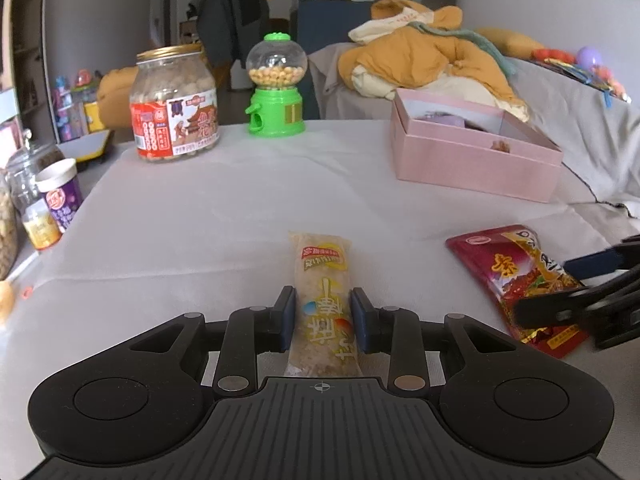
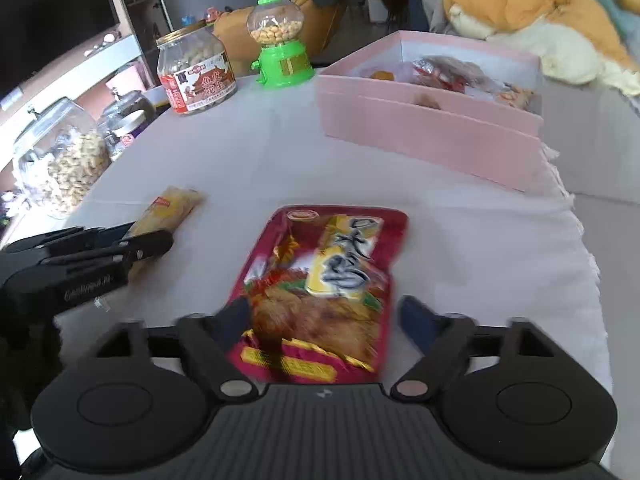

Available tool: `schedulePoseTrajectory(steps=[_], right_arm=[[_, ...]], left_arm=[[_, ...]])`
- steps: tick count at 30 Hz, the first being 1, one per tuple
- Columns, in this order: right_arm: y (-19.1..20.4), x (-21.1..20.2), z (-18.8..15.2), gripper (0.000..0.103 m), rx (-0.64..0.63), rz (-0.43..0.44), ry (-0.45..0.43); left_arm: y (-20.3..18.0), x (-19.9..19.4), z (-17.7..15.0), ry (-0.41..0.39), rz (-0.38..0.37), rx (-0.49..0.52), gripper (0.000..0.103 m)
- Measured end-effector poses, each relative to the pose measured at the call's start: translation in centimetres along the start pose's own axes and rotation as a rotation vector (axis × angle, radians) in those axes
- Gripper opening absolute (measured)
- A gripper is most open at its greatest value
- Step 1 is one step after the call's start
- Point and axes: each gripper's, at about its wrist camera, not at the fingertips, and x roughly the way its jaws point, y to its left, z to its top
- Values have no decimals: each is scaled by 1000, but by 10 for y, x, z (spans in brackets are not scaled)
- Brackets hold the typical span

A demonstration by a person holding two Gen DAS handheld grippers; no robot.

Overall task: Organize snacks
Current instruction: 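Grasp and lift the red chicken snack bag with the right gripper, then carry the red snack bag and bread stick pack into the pink box with both grippers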

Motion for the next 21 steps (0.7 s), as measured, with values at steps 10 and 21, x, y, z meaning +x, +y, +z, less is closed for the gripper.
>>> schedulePoseTrajectory(steps=[10, 21], right_arm=[[37, 20, 18, 63, -182, -57, 7], [61, -21, 21, 36, -390, -229, -39]], left_arm=[[5, -1, 0, -2, -19, -26, 35], [16, -3, 0, -9, -64, -90, 35]])
